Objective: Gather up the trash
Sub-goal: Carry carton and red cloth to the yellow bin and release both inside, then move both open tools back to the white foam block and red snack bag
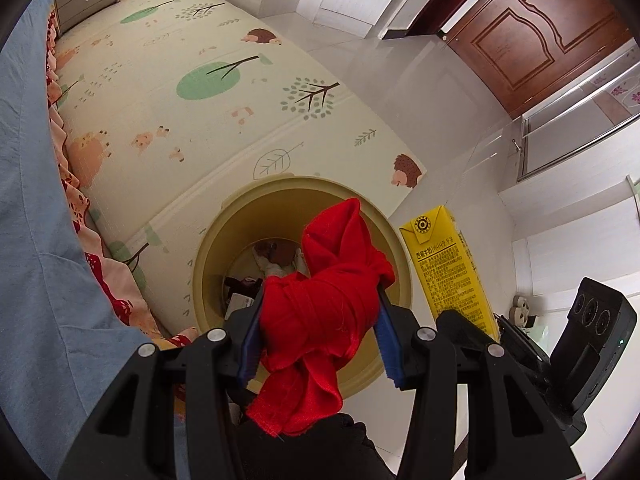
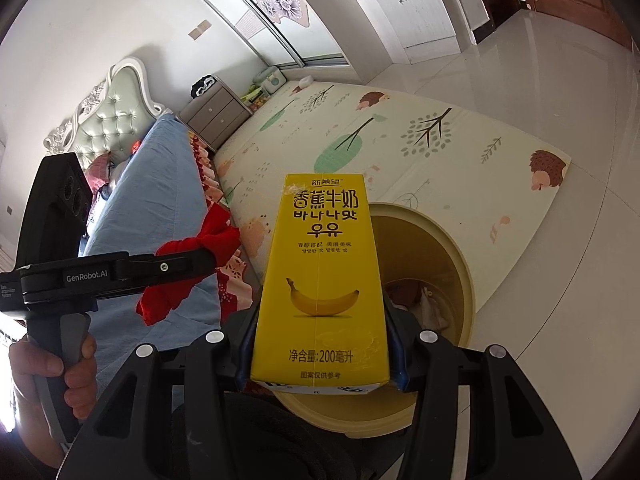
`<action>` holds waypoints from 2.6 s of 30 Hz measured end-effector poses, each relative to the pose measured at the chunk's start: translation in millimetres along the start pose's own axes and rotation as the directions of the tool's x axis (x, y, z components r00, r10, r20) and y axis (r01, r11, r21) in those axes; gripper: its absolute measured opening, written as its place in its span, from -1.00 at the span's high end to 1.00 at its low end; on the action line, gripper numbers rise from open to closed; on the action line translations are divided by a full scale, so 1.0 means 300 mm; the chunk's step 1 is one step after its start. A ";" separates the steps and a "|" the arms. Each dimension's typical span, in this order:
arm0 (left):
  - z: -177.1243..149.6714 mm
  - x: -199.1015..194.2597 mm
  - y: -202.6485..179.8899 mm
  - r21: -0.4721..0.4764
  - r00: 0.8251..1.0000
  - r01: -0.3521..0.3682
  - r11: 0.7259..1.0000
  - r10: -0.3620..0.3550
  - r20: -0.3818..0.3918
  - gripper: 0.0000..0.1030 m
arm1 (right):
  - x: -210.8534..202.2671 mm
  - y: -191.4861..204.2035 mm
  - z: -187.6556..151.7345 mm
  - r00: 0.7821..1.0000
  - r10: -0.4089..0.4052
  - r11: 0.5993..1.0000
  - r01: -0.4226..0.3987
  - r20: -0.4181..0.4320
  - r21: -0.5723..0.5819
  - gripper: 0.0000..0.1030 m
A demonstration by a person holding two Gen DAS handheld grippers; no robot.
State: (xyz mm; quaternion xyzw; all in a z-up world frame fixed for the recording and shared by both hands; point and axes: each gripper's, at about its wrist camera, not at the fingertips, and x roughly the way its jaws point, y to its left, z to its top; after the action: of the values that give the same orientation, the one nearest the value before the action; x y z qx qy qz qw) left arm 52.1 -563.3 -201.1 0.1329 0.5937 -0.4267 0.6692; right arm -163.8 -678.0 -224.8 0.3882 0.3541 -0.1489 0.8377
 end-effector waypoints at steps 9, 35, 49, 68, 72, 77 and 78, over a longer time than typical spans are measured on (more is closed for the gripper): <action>0.015 0.010 0.016 -0.009 1.000 0.009 1.000 -0.009 0.014 0.05 | 0.028 0.001 0.013 1.000 -0.009 1.000 0.009 -0.014 -0.009 0.04; 0.004 -0.018 0.009 0.011 0.994 -0.071 0.997 0.070 0.080 -0.78 | -0.036 -0.012 0.017 0.998 -0.064 0.997 0.065 -0.018 0.038 -0.39; -0.082 -0.340 -0.010 0.017 0.930 0.017 1.000 -0.022 0.366 -0.78 | -0.160 0.217 0.061 0.997 -0.007 0.998 0.011 0.071 -0.057 -0.55; -0.610 -1.063 0.674 -0.447 0.649 -0.278 0.850 0.509 0.565 -0.89 | -0.009 1.148 -0.123 0.940 0.322 0.785 -0.331 -0.111 -0.524 -0.55; -0.712 -1.152 0.830 -0.542 0.617 -0.277 0.793 0.580 0.532 -0.89 | 0.052 1.329 -0.199 0.921 0.347 0.713 -0.382 -0.177 -0.588 -0.55; -0.795 -1.207 0.992 -0.613 0.595 -0.279 0.740 0.634 0.494 -0.89 | 0.140 1.519 -0.277 0.910 0.342 0.645 -0.408 -0.233 -0.646 -0.55; -0.804 -1.214 1.023 -0.620 0.594 -0.278 0.734 0.639 0.490 -0.89 | 0.158 1.556 -0.291 0.908 0.341 0.632 -0.413 -0.244 -0.656 -0.55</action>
State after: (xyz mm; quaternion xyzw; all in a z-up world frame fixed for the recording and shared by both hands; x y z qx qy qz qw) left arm 136.8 -63.4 -34.0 -0.0484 0.3366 -0.0878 0.9363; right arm 72.6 -305.3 -43.0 0.1173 0.3344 0.1923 0.9151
